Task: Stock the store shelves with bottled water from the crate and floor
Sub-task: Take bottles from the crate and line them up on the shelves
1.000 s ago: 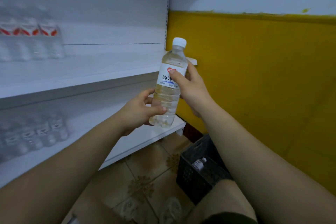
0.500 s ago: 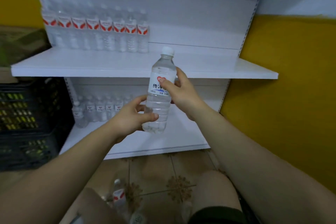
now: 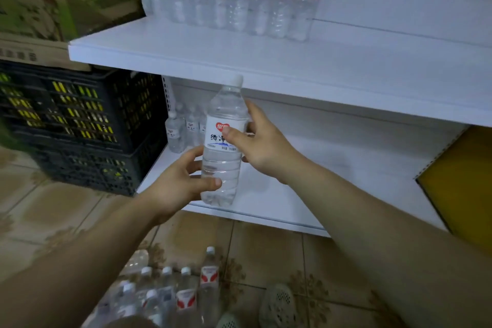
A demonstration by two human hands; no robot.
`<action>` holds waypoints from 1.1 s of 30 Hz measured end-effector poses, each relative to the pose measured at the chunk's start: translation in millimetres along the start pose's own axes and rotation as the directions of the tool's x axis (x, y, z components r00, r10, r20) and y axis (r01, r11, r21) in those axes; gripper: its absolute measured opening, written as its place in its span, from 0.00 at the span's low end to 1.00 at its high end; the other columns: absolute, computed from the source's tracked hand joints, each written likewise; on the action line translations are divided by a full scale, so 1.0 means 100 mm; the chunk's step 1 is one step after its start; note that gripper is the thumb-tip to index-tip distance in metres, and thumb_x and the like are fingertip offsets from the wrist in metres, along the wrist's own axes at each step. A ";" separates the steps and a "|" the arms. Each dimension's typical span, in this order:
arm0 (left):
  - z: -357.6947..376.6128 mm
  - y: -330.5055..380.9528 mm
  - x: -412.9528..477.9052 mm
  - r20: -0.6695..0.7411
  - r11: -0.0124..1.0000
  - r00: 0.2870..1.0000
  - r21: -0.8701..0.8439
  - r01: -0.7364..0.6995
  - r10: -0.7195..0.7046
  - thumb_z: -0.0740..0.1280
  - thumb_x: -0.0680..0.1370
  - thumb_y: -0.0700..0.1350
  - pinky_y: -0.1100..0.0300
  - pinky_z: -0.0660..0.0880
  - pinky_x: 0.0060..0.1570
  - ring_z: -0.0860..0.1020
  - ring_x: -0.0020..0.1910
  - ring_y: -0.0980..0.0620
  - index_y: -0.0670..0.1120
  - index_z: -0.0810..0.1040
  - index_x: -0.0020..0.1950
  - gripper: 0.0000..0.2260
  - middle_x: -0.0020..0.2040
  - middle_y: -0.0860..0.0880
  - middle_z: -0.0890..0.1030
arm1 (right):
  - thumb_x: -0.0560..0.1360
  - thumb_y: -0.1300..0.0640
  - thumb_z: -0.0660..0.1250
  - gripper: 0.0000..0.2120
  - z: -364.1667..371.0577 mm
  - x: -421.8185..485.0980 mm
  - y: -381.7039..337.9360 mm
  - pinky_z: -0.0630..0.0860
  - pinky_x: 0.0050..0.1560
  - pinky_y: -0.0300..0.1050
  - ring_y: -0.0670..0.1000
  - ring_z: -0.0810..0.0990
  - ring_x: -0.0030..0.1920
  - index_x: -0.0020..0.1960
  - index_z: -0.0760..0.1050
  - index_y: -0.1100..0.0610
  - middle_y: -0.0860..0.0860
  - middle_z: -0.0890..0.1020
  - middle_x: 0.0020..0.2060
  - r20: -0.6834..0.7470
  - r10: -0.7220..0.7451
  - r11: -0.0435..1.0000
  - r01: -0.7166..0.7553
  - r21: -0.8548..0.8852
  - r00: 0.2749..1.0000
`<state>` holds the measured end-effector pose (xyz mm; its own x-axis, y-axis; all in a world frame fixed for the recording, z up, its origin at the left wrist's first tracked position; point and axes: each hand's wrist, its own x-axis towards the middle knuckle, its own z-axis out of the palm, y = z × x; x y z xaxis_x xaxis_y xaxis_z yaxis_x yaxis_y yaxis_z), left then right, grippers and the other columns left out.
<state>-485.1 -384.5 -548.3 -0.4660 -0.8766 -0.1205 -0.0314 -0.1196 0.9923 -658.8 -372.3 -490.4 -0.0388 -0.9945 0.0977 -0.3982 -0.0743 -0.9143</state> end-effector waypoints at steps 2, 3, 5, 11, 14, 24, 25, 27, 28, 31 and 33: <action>-0.11 -0.23 0.23 -0.008 1.000 1.000 -0.006 0.029 -0.029 0.77 0.61 0.40 0.47 0.80 0.50 0.82 0.53 0.47 0.55 0.74 0.64 0.33 0.57 0.48 0.82 | 0.76 0.46 0.69 0.26 0.08 0.21 0.25 0.80 0.53 0.50 0.46 0.82 0.50 0.70 0.62 0.41 0.40 0.80 0.49 0.033 -0.006 1.000 0.006 -0.006 0.999; -0.16 -0.36 0.34 -0.009 0.999 0.999 -0.006 0.039 -0.039 0.78 0.59 0.42 0.48 0.80 0.49 0.82 0.53 0.48 0.54 0.74 0.64 0.34 0.56 0.49 0.82 | 0.76 0.46 0.69 0.28 0.11 0.29 0.37 0.79 0.52 0.46 0.44 0.81 0.49 0.71 0.61 0.43 0.38 0.79 0.47 0.045 -0.005 1.000 0.005 -0.009 0.999; -0.25 -0.64 0.57 -0.018 0.998 0.998 0.011 0.056 -0.056 0.78 0.59 0.42 0.48 0.80 0.49 0.82 0.54 0.48 0.54 0.74 0.64 0.35 0.55 0.50 0.82 | 0.75 0.47 0.70 0.32 0.19 0.46 0.67 0.79 0.50 0.43 0.41 0.79 0.48 0.74 0.59 0.44 0.36 0.76 0.46 0.065 0.012 1.000 -0.011 -0.015 0.998; -0.42 -1.52 1.20 0.010 0.987 0.997 0.137 0.081 -0.083 0.71 0.74 0.35 0.52 0.80 0.53 0.79 0.57 0.52 0.62 0.70 0.65 0.29 0.61 0.56 0.78 | 0.72 0.54 0.74 0.33 0.50 0.89 1.59 0.79 0.57 0.54 0.47 0.80 0.52 0.71 0.60 0.48 0.41 0.77 0.50 0.056 0.096 0.995 -0.097 0.013 0.994; -0.52 -1.87 1.49 0.073 0.962 0.993 0.265 0.066 -0.088 0.66 0.78 0.41 0.53 0.75 0.59 0.76 0.61 0.57 0.65 0.64 0.71 0.27 0.64 0.61 0.76 | 0.74 0.54 0.73 0.32 0.70 1.09 2.02 0.77 0.60 0.55 0.50 0.79 0.57 0.71 0.60 0.48 0.45 0.76 0.57 0.013 0.106 0.994 -0.106 0.001 0.994; -1.44 -3.09 2.48 -0.228 0.390 0.922 0.854 0.344 -0.313 0.58 0.79 0.59 0.49 0.52 0.75 0.54 0.77 0.46 0.52 0.54 0.78 0.30 0.79 0.48 0.54 | 0.75 0.55 0.71 0.35 1.20 1.67 3.19 0.71 0.64 0.49 0.52 0.74 0.62 0.74 0.56 0.47 0.50 0.74 0.64 -0.039 0.122 0.989 -0.125 -0.074 0.992; -1.56 -3.18 2.57 -0.232 0.278 0.919 0.904 0.324 -0.318 0.57 0.79 0.62 0.46 0.50 0.75 0.51 0.77 0.46 0.53 0.54 0.78 0.30 0.79 0.48 0.53 | 0.75 0.55 0.71 0.35 1.24 1.71 3.26 0.71 0.65 0.51 0.52 0.73 0.63 0.74 0.55 0.46 0.50 0.74 0.65 -0.036 0.120 0.989 -0.122 -0.077 0.992; -1.77 -3.30 2.73 -0.274 0.131 0.919 0.938 0.320 -0.285 0.54 0.78 0.65 0.39 0.50 0.73 0.49 0.77 0.45 0.58 0.55 0.77 0.29 0.79 0.49 0.52 | 0.76 0.55 0.70 0.34 1.34 1.84 3.37 0.71 0.65 0.53 0.53 0.73 0.63 0.74 0.55 0.45 0.49 0.73 0.65 -0.033 0.102 0.991 -0.105 -0.082 0.994; -1.84 -3.35 2.80 -0.288 0.092 0.920 0.942 0.322 -0.264 0.52 0.78 0.66 0.37 0.50 0.72 0.48 0.77 0.45 0.59 0.53 0.77 0.29 0.79 0.50 0.50 | 0.76 0.55 0.70 0.35 1.38 1.93 3.40 0.71 0.66 0.54 0.53 0.73 0.64 0.75 0.55 0.45 0.49 0.73 0.66 -0.033 0.088 0.993 -0.090 -0.079 0.996; -1.95 -3.46 2.88 -0.320 0.073 0.932 0.939 0.336 -0.173 0.47 0.76 0.70 0.35 0.41 0.71 0.40 0.77 0.47 0.63 0.46 0.77 0.31 0.79 0.54 0.42 | 0.76 0.55 0.70 0.35 1.52 2.23 3.45 0.71 0.66 0.56 0.54 0.73 0.65 0.75 0.55 0.45 0.50 0.73 0.67 -0.043 0.049 0.995 -0.053 -0.082 0.998; -1.98 -3.56 2.87 -0.315 0.107 0.941 0.938 0.328 -0.125 0.45 0.75 0.71 0.36 0.37 0.71 0.37 0.77 0.49 0.65 0.44 0.76 0.31 0.79 0.55 0.40 | 0.76 0.55 0.70 0.35 1.63 2.43 3.46 0.70 0.67 0.55 0.53 0.72 0.66 0.76 0.54 0.46 0.50 0.71 0.69 -0.041 0.031 0.995 -0.034 -0.090 0.999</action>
<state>-432.7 -685.4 -941.8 -0.1561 -0.9566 -0.2462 -0.9862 0.1368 0.0936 -656.9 -652.1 -846.7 -0.0882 -0.9924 0.0857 -0.4777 -0.0334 -0.8779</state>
